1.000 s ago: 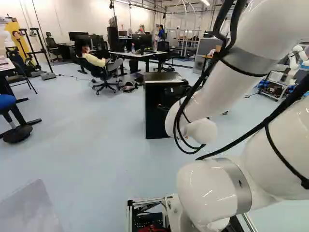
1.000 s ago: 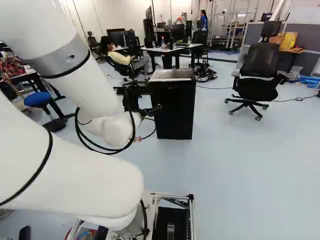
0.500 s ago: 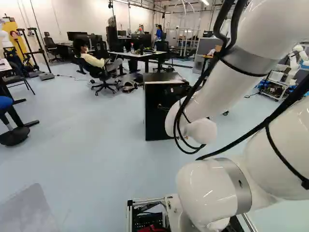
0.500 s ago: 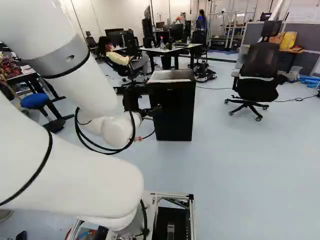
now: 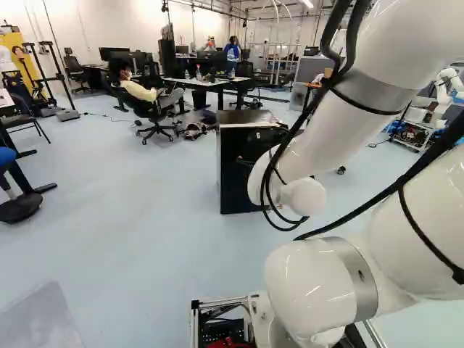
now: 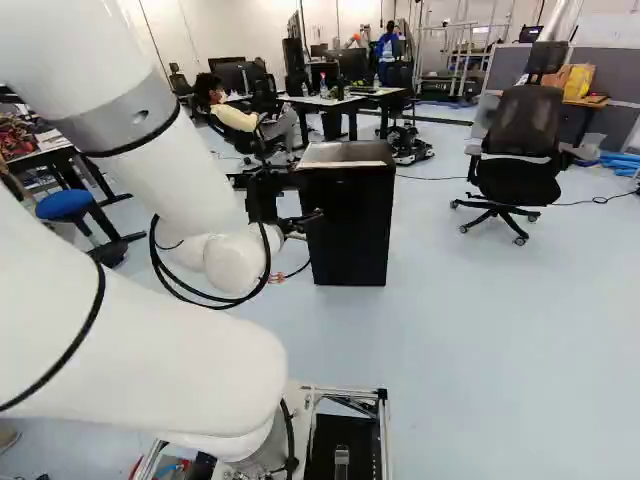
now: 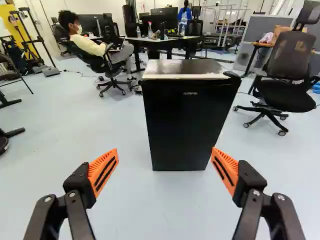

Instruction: Grab a drink from the fridge

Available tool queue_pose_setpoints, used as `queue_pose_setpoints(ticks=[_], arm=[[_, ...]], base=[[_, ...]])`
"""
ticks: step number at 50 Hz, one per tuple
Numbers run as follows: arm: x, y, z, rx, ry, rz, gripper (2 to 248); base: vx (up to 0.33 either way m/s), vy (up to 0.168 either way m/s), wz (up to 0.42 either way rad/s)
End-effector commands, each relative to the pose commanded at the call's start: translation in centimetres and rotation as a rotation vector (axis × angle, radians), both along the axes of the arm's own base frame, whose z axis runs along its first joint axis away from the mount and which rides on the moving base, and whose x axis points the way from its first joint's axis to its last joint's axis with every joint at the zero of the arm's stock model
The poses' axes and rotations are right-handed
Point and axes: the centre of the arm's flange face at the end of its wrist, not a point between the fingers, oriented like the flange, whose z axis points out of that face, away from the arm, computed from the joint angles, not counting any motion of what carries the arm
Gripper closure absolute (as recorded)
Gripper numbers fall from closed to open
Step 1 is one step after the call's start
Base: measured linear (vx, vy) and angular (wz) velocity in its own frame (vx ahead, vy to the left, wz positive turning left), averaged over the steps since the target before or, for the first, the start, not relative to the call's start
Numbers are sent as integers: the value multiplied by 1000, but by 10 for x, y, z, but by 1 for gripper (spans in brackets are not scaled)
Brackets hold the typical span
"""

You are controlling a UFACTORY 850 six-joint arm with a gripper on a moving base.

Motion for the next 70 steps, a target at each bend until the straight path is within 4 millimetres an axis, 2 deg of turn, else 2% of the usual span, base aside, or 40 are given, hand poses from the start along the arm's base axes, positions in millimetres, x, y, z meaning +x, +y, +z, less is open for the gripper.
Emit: queue_pose_setpoints(ticks=[70], arm=[[0,0,0,0,0,0,3]], base=[[79,48,-14]])
